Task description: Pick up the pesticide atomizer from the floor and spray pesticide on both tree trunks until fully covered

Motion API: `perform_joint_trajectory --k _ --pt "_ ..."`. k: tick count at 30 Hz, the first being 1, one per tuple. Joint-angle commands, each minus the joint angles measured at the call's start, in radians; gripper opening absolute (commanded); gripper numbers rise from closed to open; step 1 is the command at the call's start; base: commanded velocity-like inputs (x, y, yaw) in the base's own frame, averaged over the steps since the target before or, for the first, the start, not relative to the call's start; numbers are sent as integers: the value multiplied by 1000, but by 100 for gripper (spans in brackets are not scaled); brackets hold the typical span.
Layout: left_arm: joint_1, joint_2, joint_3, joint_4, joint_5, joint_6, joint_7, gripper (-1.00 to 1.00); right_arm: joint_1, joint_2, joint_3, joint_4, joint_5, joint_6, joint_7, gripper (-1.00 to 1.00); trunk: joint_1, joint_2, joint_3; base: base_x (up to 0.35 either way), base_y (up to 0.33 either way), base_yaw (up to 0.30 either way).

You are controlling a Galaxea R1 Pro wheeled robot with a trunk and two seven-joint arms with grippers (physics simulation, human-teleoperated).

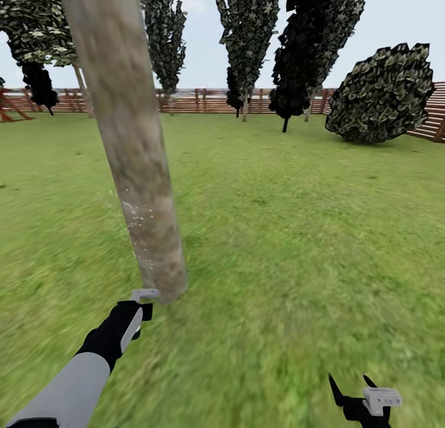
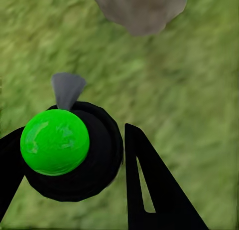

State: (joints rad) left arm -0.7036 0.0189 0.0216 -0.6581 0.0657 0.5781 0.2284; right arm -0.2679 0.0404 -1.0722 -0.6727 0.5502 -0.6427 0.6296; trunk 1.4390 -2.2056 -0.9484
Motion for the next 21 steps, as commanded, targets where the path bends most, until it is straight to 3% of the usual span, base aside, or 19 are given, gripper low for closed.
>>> perform_joint_trajectory --k 1,7,14,21 --pt "0 0 0 -1 6 4 5 -100 -2 1 -8 -1 7 -5 7 100 0 0 -1 112 -264 277" --pt "0 0 0 -1 6 3 5 -100 -2 1 -8 -1 7 -5 7 100 0 0 -1 95 -268 260" --pt "0 0 0 -2 8 3 5 -100 -2 1 -9 -1 7 -5 7 100 0 0 -1 83 -271 43" --pt "0 0 0 -2 8 3 5 -100 -2 1 -8 -1 7 -5 7 100 0 0 -1 71 -272 248"
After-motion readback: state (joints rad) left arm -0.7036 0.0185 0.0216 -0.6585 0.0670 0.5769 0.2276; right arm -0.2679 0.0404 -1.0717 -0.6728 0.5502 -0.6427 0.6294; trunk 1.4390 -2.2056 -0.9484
